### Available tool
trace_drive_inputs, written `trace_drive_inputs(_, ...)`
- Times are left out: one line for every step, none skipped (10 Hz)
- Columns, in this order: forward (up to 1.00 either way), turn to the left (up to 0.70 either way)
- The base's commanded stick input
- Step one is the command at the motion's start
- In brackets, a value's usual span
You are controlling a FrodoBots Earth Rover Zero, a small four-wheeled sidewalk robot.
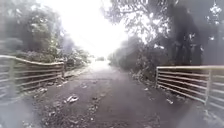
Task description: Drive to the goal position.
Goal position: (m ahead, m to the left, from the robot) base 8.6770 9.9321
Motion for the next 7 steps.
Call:
trace_drive_inputs(0.7,0.0)
trace_drive_inputs(0.7,0.0)
trace_drive_inputs(0.7,0.0)
trace_drive_inputs(0.7,0.0)
trace_drive_inputs(0.7,0.0)
trace_drive_inputs(0.7,0.0)
trace_drive_inputs(0.7,0.0)
